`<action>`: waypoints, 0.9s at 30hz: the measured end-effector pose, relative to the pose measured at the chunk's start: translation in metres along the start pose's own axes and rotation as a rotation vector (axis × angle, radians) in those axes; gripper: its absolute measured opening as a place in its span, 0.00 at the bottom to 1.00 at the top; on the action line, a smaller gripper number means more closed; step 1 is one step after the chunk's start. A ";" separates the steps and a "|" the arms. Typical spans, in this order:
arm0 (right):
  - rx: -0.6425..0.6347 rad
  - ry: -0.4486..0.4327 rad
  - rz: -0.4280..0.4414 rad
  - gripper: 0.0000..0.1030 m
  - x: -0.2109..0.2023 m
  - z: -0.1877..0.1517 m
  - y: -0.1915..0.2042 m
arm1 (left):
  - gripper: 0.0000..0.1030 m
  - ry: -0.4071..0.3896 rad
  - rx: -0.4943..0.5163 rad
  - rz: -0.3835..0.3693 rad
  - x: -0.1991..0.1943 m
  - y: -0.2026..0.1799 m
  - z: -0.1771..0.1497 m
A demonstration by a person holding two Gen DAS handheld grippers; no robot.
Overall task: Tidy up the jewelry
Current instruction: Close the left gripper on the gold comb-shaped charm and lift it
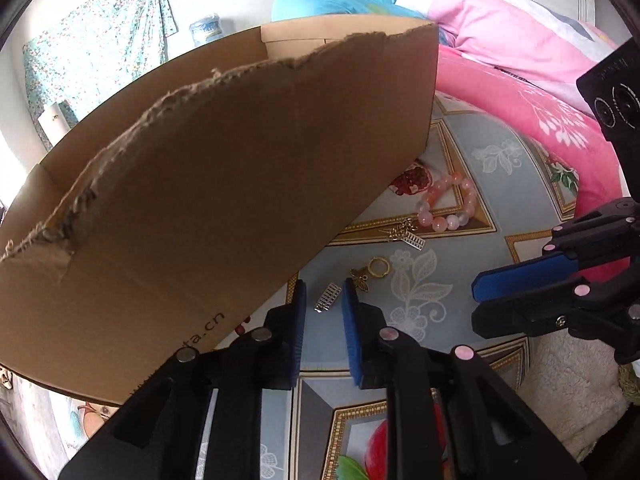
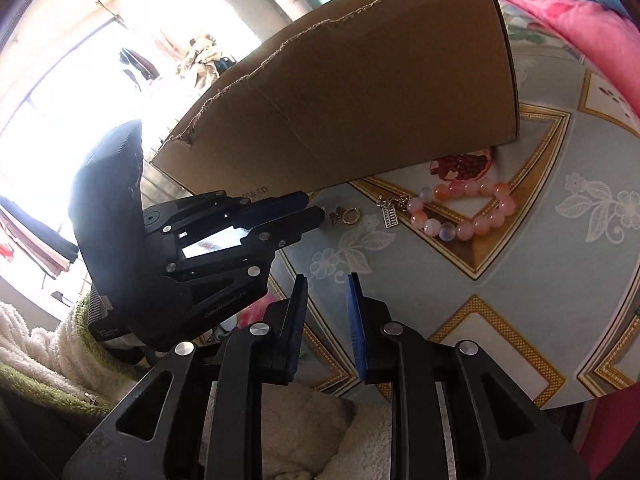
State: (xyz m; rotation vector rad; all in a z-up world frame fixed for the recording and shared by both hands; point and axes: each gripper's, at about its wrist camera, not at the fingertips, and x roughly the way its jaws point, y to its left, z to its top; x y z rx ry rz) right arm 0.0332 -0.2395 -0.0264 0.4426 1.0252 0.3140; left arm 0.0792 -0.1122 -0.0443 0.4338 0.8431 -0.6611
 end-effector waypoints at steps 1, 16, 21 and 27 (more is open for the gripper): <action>0.003 0.000 0.004 0.20 0.001 0.001 -0.001 | 0.17 0.003 0.002 -0.003 0.001 0.001 0.001; 0.007 -0.012 0.016 0.20 -0.015 -0.007 -0.009 | 0.04 0.006 -0.040 -0.033 -0.002 0.000 -0.003; -0.010 -0.020 0.010 0.20 -0.016 -0.008 -0.002 | 0.04 0.010 -0.095 -0.020 -0.016 0.010 -0.019; -0.048 -0.020 0.004 0.20 -0.005 -0.012 0.008 | 0.04 -0.009 -0.168 -0.002 -0.030 0.016 -0.030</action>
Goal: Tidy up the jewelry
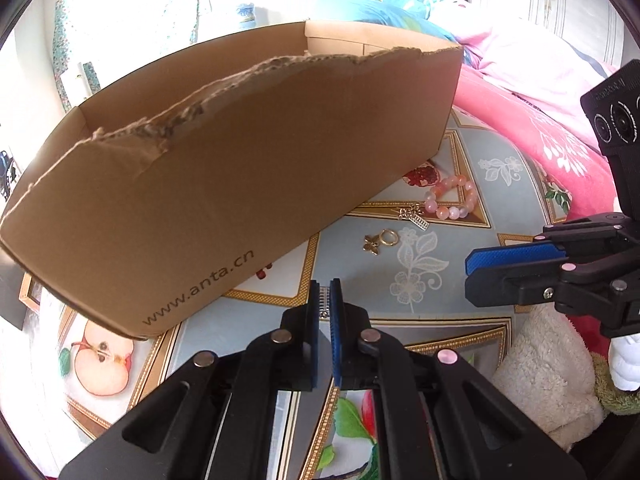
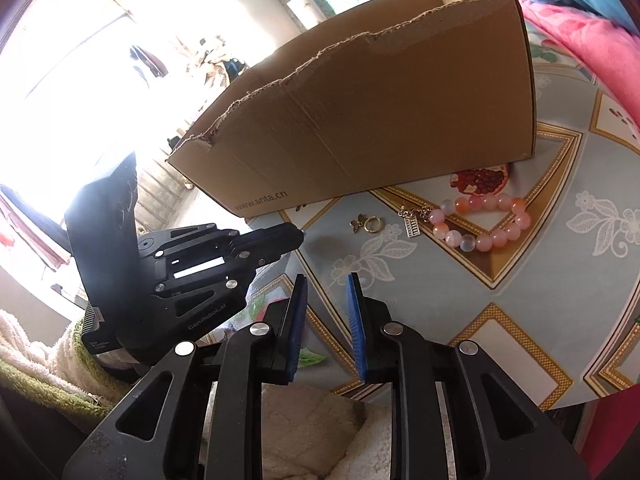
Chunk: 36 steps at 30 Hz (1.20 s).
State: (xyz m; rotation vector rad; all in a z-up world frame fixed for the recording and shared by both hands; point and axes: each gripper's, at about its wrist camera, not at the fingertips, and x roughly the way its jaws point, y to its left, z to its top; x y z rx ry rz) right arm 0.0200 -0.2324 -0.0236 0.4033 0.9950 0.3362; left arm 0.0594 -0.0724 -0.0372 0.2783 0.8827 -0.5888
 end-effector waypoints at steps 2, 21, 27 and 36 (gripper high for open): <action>-0.012 0.005 0.000 0.20 0.003 0.001 0.004 | 0.04 -0.009 -0.027 0.004 -0.002 0.003 -0.001; -0.063 0.038 -0.095 0.21 0.040 0.038 0.004 | 0.04 -0.034 -0.091 0.011 -0.009 0.025 -0.013; -0.071 0.072 -0.133 0.20 0.050 0.038 -0.001 | 0.04 -0.029 -0.105 0.003 -0.007 0.027 -0.014; -0.069 0.084 -0.155 0.19 0.042 0.033 -0.002 | 0.04 -0.028 -0.101 -0.002 -0.007 0.025 -0.014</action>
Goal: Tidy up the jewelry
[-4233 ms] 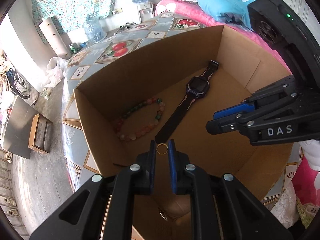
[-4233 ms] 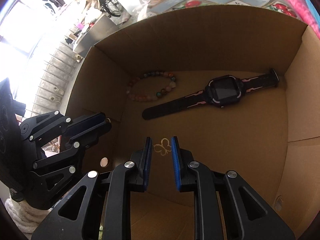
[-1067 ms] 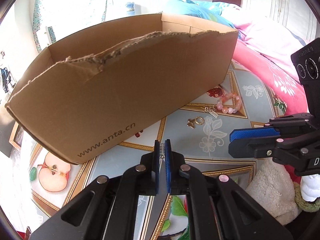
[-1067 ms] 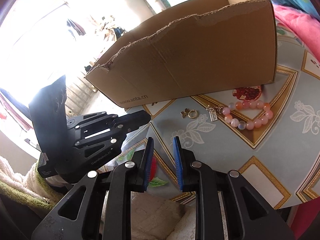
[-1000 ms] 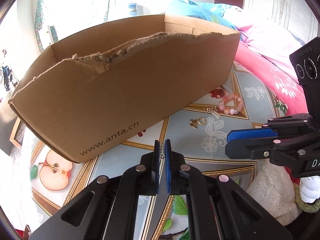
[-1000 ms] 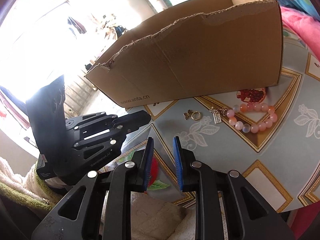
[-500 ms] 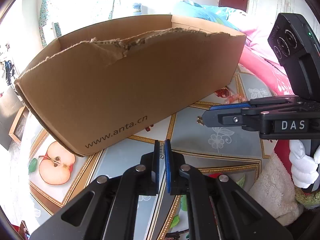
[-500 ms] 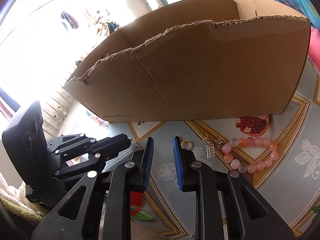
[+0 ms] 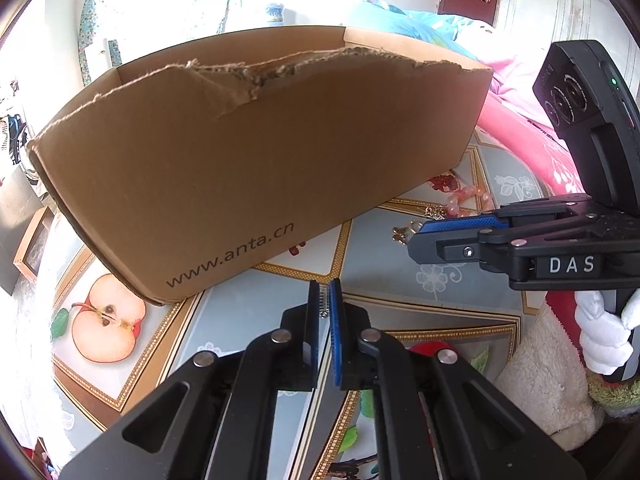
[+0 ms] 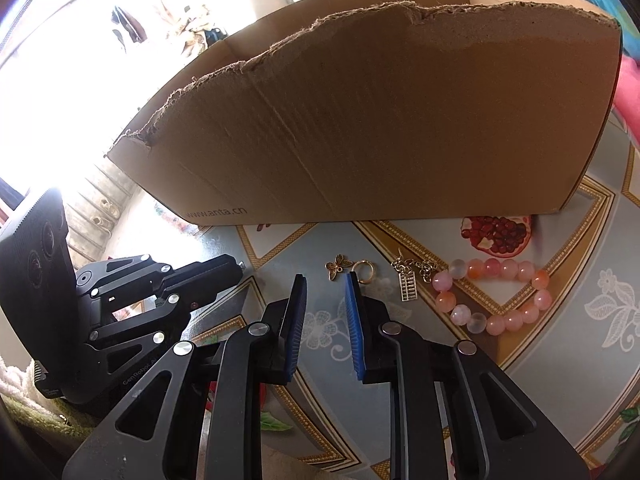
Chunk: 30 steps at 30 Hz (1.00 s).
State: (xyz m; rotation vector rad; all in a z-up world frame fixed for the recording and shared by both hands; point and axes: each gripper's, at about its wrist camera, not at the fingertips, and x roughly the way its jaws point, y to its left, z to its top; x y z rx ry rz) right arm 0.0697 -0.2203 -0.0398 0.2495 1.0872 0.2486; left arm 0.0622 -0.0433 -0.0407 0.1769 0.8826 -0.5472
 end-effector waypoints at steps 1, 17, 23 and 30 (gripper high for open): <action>0.001 0.003 -0.003 0.19 -0.003 -0.001 -0.001 | 0.04 0.000 0.000 0.001 0.000 0.000 0.000; -0.046 -0.001 -0.045 0.22 -0.004 0.006 0.001 | 0.04 -0.002 -0.012 0.000 0.002 0.000 -0.002; -0.028 0.019 -0.054 0.22 0.004 0.001 0.007 | 0.04 -0.006 -0.007 -0.002 0.002 0.000 -0.002; -0.025 0.020 -0.071 0.22 0.001 -0.004 0.008 | 0.04 -0.014 -0.016 -0.004 0.002 0.000 -0.003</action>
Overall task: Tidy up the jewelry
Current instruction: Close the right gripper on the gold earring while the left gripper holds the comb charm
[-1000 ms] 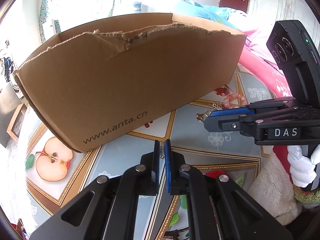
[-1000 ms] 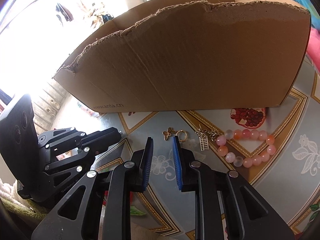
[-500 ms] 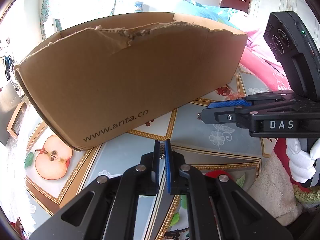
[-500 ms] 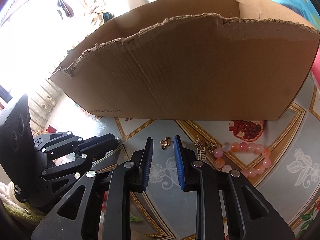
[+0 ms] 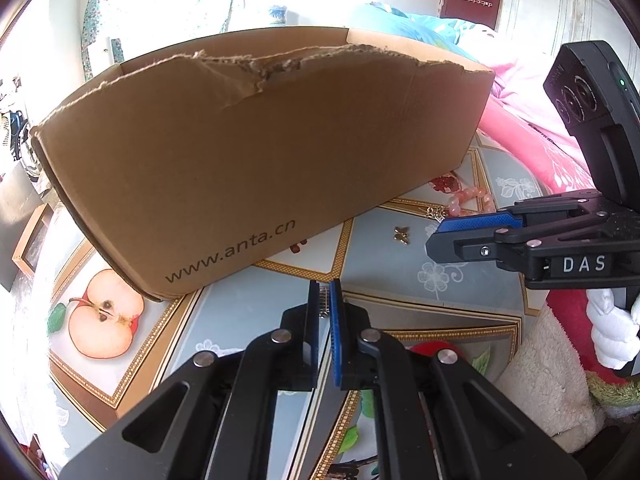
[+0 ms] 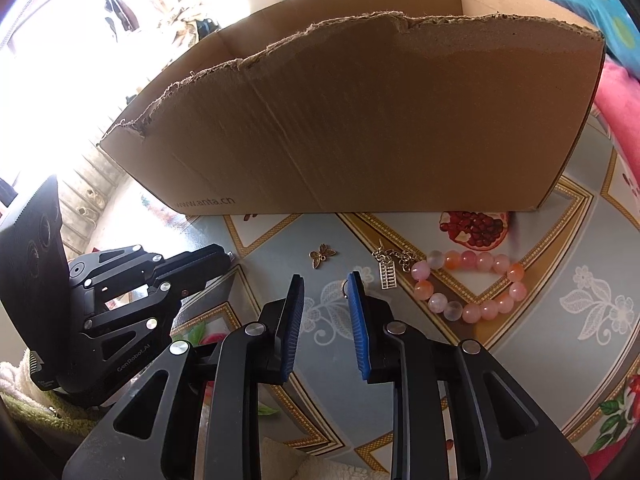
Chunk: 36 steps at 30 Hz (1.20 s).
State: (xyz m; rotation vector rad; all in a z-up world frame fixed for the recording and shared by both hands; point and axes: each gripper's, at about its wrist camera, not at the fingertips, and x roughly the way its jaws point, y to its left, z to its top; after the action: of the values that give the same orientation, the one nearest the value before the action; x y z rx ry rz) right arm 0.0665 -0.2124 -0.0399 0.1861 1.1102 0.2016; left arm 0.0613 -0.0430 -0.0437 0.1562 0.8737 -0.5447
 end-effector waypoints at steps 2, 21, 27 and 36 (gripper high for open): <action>-0.012 -0.010 -0.013 0.23 -0.002 0.000 0.001 | 0.04 -0.004 -0.001 0.000 0.000 0.000 -0.001; -0.270 0.022 -0.059 0.23 0.029 0.020 0.034 | 0.04 -0.015 0.000 -0.010 -0.002 0.001 -0.004; -0.295 0.031 -0.088 0.20 0.037 0.020 0.040 | 0.04 -0.016 -0.002 -0.011 -0.003 0.001 -0.004; -0.241 0.034 -0.079 0.06 0.036 0.024 0.033 | 0.04 -0.017 -0.003 -0.011 -0.002 0.001 -0.003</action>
State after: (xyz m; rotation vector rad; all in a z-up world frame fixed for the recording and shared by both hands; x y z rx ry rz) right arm 0.1011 -0.1721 -0.0531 -0.0764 1.1148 0.2671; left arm 0.0584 -0.0399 -0.0441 0.1442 0.8594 -0.5539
